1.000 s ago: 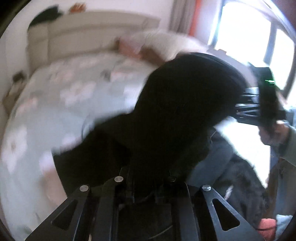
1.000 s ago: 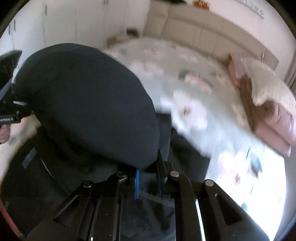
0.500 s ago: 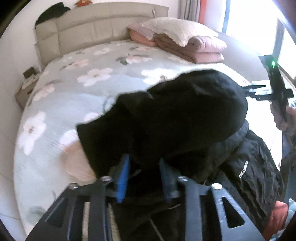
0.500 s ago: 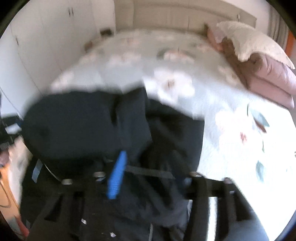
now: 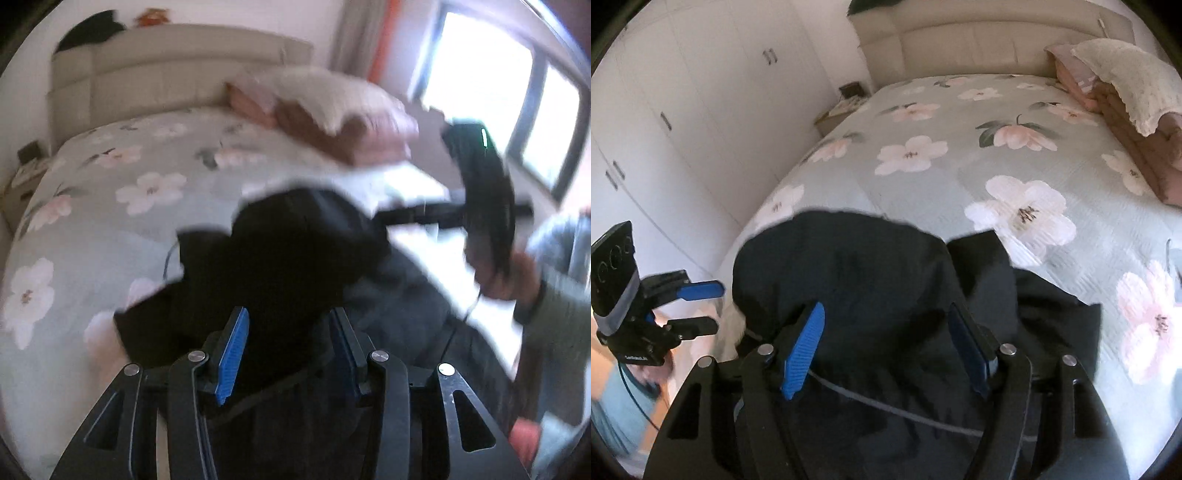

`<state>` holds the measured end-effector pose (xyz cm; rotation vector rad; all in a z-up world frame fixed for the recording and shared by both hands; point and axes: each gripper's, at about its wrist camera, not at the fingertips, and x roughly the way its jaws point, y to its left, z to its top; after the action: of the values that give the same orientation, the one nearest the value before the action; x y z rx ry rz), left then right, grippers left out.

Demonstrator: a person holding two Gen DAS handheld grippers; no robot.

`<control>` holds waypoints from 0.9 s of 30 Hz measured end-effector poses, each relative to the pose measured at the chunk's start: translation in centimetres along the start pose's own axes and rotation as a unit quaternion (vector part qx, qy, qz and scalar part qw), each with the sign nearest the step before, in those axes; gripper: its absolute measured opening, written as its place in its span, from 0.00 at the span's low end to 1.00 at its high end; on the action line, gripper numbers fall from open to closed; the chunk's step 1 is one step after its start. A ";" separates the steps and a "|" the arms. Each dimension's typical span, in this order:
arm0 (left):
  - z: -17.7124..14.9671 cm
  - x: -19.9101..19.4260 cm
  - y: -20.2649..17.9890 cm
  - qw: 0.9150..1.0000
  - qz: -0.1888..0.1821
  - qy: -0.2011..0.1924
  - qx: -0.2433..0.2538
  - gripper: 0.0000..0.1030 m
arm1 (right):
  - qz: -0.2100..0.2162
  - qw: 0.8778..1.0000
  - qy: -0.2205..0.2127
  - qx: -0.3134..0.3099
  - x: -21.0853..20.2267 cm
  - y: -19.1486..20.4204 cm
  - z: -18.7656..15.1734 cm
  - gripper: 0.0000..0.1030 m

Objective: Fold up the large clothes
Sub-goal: 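Release the hood and press the folded jacket flat with both grippers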

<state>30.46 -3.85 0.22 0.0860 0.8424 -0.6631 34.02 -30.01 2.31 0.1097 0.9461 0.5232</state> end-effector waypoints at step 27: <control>8.3 5.0 9.7 0.983 -0.030 -0.037 -0.175 0.52 | -0.117 0.973 0.055 -0.192 3.6 4.7 0.6 0.88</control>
<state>43.91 -1.36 0.51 -0.2809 0.8802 -0.5623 34.43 -24.08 1.47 -0.3799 0.9355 0.4867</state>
